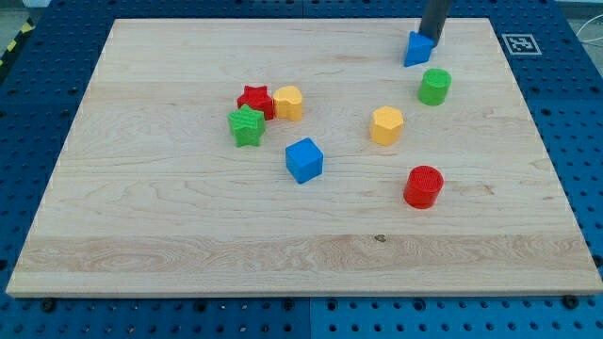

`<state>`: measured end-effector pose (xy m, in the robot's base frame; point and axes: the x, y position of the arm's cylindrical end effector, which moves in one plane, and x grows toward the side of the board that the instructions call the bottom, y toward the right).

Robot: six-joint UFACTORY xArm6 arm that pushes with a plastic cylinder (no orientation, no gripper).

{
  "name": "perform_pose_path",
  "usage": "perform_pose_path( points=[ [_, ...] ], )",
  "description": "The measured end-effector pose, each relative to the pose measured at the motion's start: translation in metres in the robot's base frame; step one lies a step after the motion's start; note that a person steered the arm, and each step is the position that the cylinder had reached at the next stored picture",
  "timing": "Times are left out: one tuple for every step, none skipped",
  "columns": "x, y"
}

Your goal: Slide the blue triangle left

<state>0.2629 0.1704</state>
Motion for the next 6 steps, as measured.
perform_pose_path(
  points=[
    [0.02,-0.029],
    [0.033,-0.052],
    [0.035,-0.069],
    [0.029,-0.062],
    [0.029,-0.032],
    [0.039,-0.011]
  ],
)
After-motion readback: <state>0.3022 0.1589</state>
